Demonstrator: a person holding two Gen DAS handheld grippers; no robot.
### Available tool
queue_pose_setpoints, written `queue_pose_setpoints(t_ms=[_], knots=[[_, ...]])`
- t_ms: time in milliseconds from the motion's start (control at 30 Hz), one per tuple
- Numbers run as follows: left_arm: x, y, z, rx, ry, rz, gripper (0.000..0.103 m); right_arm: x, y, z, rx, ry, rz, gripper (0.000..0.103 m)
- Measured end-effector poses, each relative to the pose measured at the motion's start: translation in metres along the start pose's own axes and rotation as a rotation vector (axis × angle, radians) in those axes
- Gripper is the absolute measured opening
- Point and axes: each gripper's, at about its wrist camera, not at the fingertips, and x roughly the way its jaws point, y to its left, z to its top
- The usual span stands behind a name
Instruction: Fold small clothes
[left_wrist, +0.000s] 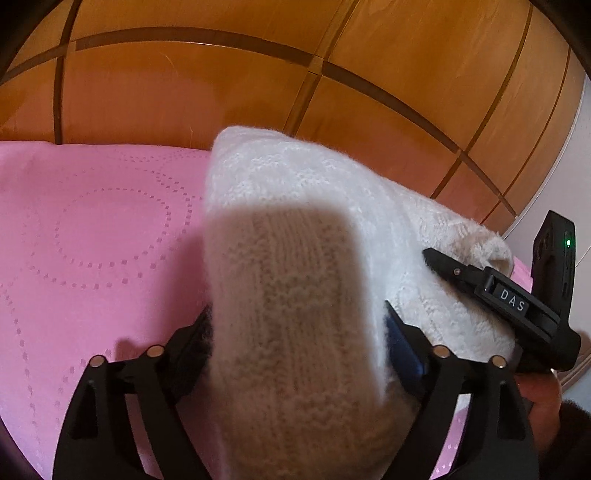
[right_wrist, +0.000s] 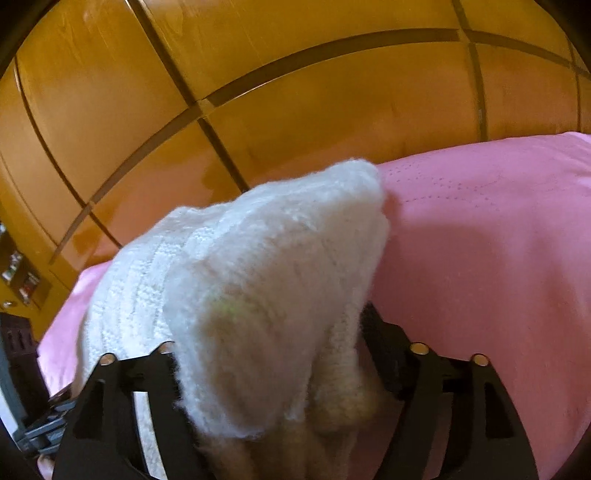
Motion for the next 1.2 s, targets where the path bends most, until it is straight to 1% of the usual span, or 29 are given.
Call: queue_pose_setpoints(t_ms=[67,133,167,300,333,433,500,567,767,900,967,1033,1133,1200], knots=[[-0.007,0.008,-0.009,0.003,0.000,0.001,0.089,-0.001,0.009,0.001,-0.007,-0.012,-0.032,0.082],[-0.009,-0.004,-0.018,0.016,-0.009,0.016,0.089,-0.004,0.013,0.000,-0.025,-0.030,-0.073,0.084],[-0.008,-0.005,-0.017,0.024,-0.014,0.025,0.089,0.000,0.012,0.002,-0.036,-0.037,-0.091,0.084],[-0.023,-0.014,-0.029,0.066,-0.040,0.085,0.089,-0.009,0.024,-0.002,-0.101,-0.073,-0.164,0.084],[-0.024,-0.015,-0.030,0.073,-0.047,0.096,0.089,-0.011,0.025,-0.004,-0.111,-0.079,-0.175,0.086],[-0.032,-0.020,-0.035,0.094,-0.065,0.127,0.089,-0.018,0.030,-0.008,-0.142,-0.103,-0.213,0.086],[-0.037,-0.022,-0.038,0.104,-0.077,0.141,0.089,-0.021,0.031,-0.010,-0.153,-0.110,-0.226,0.086],[-0.039,-0.024,-0.037,0.110,-0.084,0.151,0.089,-0.025,0.031,-0.014,-0.163,-0.119,-0.241,0.089],[-0.047,-0.027,-0.041,0.129,-0.113,0.173,0.089,-0.033,0.038,-0.020,-0.184,-0.144,-0.274,0.089],[-0.058,-0.031,-0.046,0.144,-0.157,0.197,0.089,-0.046,0.045,-0.032,-0.221,-0.170,-0.305,0.089],[-0.063,-0.032,-0.048,0.145,-0.177,0.211,0.090,-0.052,0.048,-0.039,-0.233,-0.178,-0.325,0.093],[-0.066,-0.031,-0.049,0.140,-0.188,0.222,0.090,-0.056,0.049,-0.044,-0.237,-0.179,-0.342,0.093],[-0.066,-0.030,-0.049,0.135,-0.183,0.237,0.091,-0.060,0.049,-0.048,-0.237,-0.179,-0.368,0.093],[-0.063,-0.029,-0.049,0.134,-0.163,0.258,0.093,-0.060,0.049,-0.049,-0.232,-0.174,-0.401,0.093]])
